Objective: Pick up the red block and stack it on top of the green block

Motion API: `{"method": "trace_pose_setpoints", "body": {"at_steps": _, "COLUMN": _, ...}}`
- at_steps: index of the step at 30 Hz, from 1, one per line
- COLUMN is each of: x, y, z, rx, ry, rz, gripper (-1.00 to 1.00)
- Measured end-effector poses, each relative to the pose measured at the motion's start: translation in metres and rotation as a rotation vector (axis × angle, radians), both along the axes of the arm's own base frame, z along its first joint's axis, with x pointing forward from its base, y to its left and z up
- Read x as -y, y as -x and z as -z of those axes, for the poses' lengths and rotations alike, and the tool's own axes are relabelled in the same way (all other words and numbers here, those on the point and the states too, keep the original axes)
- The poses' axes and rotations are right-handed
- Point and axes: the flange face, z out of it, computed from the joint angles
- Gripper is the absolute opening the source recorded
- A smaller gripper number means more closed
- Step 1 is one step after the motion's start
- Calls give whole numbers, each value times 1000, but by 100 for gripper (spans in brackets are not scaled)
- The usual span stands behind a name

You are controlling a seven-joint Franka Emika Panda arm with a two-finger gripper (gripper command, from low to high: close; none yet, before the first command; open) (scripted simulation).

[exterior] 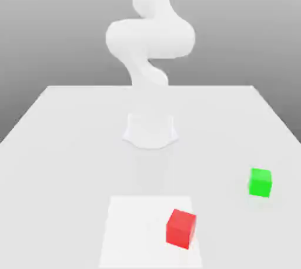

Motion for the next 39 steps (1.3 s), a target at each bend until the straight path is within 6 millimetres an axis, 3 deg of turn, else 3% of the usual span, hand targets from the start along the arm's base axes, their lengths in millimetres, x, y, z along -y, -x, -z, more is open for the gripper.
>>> {"method": "trace_pose_setpoints", "body": {"at_steps": 5, "x": -14, "y": -55, "z": 100, "rx": -151, "ry": 89, "rz": -221, "gripper": 0}}
{"method": "trace_pose_setpoints", "body": {"at_steps": 11, "x": -37, "y": -85, "z": 225, "rx": -315, "ry": 197, "rz": -483, "gripper": 0}}
{"method": "trace_pose_setpoints", "body": {"at_steps": 16, "x": -54, "y": -83, "z": 328, "rx": -446, "ry": 289, "rz": -705, "gripper": 0}}
{"method": "trace_pose_setpoints", "body": {"at_steps": 23, "x": -63, "y": -51, "z": 454, "rx": -612, "ry": 417, "rz": -997, "gripper": 0}}
{"method": "trace_pose_setpoints", "body": {"at_steps": 28, "x": -63, "y": -48, "z": 514, "rx": -624, "ry": 425, "rz": -1018, "gripper": 0}}
{"method": "trace_pose_setpoints", "body": {"at_steps": 29, "x": -62, "y": -47, "z": 520, "rx": -625, "ry": 425, "rz": -1018, "gripper": -100}}
{"method": "trace_pose_setpoints", "body": {"at_steps": 35, "x": -62, "y": -46, "z": 523, "rx": -627, "ry": 423, "rz": -1019, "gripper": -100}}
{"method": "trace_pose_setpoints", "body": {"at_steps": 39, "x": -63, "y": -48, "z": 491, "rx": -625, "ry": 426, "rz": -1020, "gripper": -100}}
